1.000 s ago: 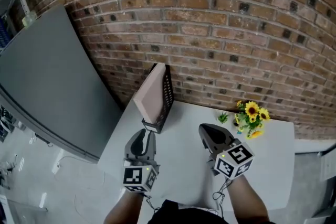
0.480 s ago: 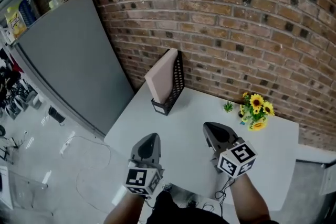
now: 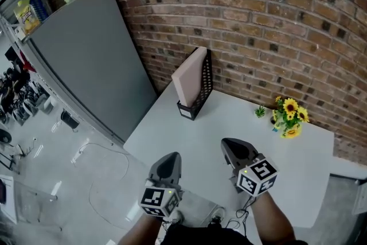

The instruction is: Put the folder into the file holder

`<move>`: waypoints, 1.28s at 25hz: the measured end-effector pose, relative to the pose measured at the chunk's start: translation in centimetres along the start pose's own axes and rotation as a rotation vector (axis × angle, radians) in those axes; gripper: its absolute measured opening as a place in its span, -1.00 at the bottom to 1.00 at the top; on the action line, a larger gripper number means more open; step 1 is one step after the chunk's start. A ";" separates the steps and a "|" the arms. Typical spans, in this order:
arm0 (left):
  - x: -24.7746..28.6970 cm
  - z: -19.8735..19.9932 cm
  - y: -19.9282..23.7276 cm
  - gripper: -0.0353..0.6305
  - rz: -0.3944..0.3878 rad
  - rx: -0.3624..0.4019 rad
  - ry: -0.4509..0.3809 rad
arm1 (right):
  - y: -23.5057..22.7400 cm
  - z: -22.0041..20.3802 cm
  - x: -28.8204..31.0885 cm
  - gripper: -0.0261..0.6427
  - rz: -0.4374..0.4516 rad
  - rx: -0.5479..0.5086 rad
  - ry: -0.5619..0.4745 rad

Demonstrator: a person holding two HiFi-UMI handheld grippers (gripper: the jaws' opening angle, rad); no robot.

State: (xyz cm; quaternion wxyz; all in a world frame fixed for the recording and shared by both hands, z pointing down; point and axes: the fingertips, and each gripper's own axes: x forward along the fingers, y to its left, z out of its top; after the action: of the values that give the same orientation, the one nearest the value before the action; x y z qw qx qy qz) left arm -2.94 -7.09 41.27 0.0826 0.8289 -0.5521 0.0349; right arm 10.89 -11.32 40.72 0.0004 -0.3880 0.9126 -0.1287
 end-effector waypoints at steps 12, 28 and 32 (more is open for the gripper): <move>-2.3 -1.6 3.9 -0.88 -0.145 -0.048 0.017 | 5.0 -2.7 2.1 -0.91 -0.111 0.000 0.038; -5.6 -1.8 7.3 -0.88 -0.334 -0.052 0.014 | 11.3 -3.9 2.0 -0.91 -0.295 -0.002 0.026; -6.1 -2.1 7.6 -0.88 -0.361 -0.047 0.022 | 12.0 -4.4 1.8 -0.91 -0.325 0.006 0.016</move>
State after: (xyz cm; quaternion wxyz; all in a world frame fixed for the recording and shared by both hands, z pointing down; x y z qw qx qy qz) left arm -12.18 -4.06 43.19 0.1129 0.9120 -0.3940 0.0159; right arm 0.73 -3.60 42.34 -0.0267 -0.5293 0.8376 -0.1327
